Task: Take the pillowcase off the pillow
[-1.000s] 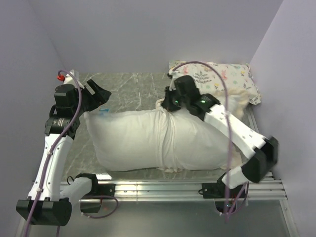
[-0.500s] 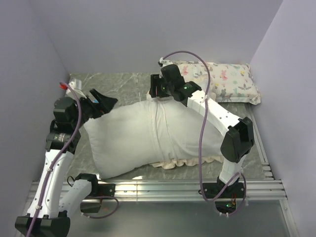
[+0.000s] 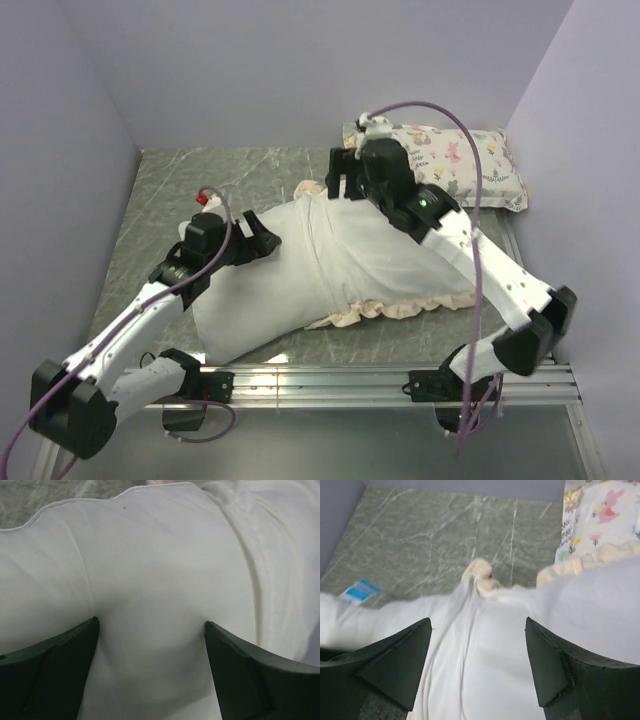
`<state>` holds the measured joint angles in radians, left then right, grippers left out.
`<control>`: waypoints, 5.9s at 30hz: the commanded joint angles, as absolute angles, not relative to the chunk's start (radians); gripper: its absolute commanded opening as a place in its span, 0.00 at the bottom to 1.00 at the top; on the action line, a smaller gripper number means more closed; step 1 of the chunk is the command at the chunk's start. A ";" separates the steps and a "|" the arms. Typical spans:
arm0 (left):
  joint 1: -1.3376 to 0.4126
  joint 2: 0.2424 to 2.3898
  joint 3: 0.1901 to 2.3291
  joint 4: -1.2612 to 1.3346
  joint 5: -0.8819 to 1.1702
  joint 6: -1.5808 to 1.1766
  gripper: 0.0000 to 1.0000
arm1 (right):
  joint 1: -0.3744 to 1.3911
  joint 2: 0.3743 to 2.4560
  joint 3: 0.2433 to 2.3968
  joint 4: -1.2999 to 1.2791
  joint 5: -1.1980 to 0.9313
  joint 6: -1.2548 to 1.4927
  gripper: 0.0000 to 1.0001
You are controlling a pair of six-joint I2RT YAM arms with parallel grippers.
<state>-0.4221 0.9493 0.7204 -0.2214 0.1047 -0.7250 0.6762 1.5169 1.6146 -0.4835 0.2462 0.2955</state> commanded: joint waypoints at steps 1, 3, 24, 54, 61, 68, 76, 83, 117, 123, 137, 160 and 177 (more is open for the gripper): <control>-0.472 1.060 0.719 -0.229 0.026 -0.750 0.91 | 0.745 1.373 1.452 -0.494 0.316 0.282 0.83; -0.488 1.093 0.739 -0.235 0.003 -0.736 0.79 | 0.778 1.298 1.295 -0.454 0.330 0.294 0.85; -0.161 1.057 0.982 -0.488 -0.010 -0.505 0.01 | 0.554 1.215 1.085 -0.485 0.488 0.367 0.00; -0.642 1.129 1.131 -0.592 -0.302 -0.508 0.99 | 0.555 1.152 0.828 -0.301 0.239 0.454 0.00; -0.733 1.207 0.991 -0.529 -0.328 -0.561 0.99 | 0.593 1.088 0.854 -0.324 0.224 0.405 0.65; -0.732 1.292 0.994 -0.491 -0.339 -0.591 0.35 | 0.851 0.947 0.815 -0.364 0.290 0.498 0.79; -0.733 1.282 1.046 -0.500 -0.373 -0.586 0.01 | 1.019 1.028 0.726 -0.295 0.362 0.600 0.82; -0.729 1.211 1.120 -0.560 -0.480 -0.508 0.00 | 1.005 1.152 0.796 -0.420 0.500 0.577 0.41; -0.595 0.953 0.828 -0.450 0.011 -0.521 0.00 | 0.676 1.033 1.229 -0.566 0.397 0.299 0.76; -0.644 0.956 0.770 -0.433 0.003 -0.560 0.00 | 0.687 1.307 1.336 -0.466 0.233 0.255 0.79; -0.684 0.896 0.799 -0.535 -0.075 -0.586 0.00 | 0.632 1.711 1.582 -0.578 0.518 0.284 0.29; -0.661 0.785 1.018 -0.672 -0.350 -0.631 0.01 | 0.084 1.462 1.336 -0.480 0.186 0.417 0.00; -0.433 1.152 1.094 -0.410 -0.071 -0.551 0.01 | 0.882 0.989 0.988 -0.532 0.455 0.486 0.77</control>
